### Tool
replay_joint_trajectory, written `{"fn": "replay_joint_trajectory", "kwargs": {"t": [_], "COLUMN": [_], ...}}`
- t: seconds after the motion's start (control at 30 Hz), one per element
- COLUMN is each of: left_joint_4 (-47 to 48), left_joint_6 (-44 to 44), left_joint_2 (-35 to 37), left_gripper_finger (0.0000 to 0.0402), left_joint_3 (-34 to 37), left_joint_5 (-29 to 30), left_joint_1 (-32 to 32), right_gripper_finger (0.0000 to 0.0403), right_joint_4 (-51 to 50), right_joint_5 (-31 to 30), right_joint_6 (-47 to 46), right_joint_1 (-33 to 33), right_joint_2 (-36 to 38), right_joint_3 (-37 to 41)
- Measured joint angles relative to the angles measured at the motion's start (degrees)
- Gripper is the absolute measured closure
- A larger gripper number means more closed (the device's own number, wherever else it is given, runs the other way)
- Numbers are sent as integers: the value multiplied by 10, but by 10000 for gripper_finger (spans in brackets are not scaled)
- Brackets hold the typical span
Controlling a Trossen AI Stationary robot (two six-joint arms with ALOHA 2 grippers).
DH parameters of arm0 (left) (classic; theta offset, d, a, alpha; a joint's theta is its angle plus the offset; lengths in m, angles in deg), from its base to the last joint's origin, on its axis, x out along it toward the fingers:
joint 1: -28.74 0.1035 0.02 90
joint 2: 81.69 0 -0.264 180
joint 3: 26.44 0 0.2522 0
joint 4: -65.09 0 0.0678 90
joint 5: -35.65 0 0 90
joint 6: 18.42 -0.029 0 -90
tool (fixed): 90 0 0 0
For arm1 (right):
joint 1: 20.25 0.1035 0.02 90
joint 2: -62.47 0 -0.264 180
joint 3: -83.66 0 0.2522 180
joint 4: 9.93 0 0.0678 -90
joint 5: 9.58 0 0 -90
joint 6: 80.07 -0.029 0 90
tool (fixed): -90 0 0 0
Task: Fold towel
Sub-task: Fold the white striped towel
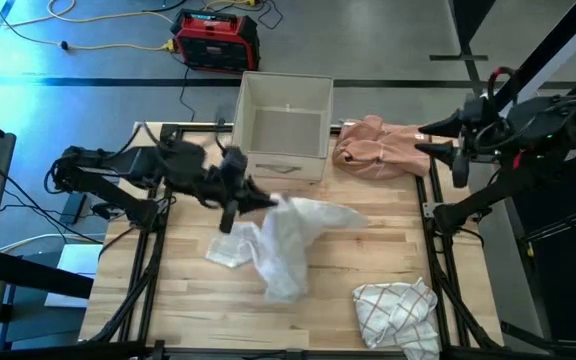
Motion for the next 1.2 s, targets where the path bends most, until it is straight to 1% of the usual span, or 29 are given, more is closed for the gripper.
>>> {"fn": "replay_joint_trajectory", "kwargs": {"t": [0.07,0.13,0.23,0.3,0.4,0.47,0.6,0.73,0.83,0.93,1.03,1.13,1.2], "left_joint_4": [90,171,278,304,305,284,250,189,157,151,149,148,149], "left_joint_6": [-3,-5,-16,-25,-26,-26,-8,27,49,65,66,66,67], "left_joint_2": [-1,-1,0,0,0,0,-1,-1,0,0,0,0,0], "left_gripper_finger": [401,401,401,401,401,401,401,402,402,402,401,401,401], "left_joint_3": [14,32,64,95,144,182,249,301,322,335,335,335,335], "left_joint_5": [-37,-51,-65,-94,-132,-152,-152,-137,-118,-112,-106,-106,-112], "left_joint_1": [-1,-8,-23,-34,-53,-62,-68,-63,-63,-62,-60,-59,-56], "right_gripper_finger": [231,231,231,231,231,231,231,231,231,231,231,231,231], "right_joint_4": [1,1,1,0,24,75,254,432,528,580,629,638,653], "right_joint_5": [14,27,60,83,113,130,169,211,216,215,216,212,198], "right_joint_6": [-5,-6,-2,-18,-56,-79,-94,-80,-79,-89,-87,-42,-17], "right_joint_1": [0,0,0,-2,-10,-11,-9,14,37,58,73,84,88], "right_joint_2": [-4,-5,4,18,57,83,114,101,80,48,16,-22,-44], "right_joint_3": [21,64,167,253,387,483,656,789,853,895,911,917,912]}}
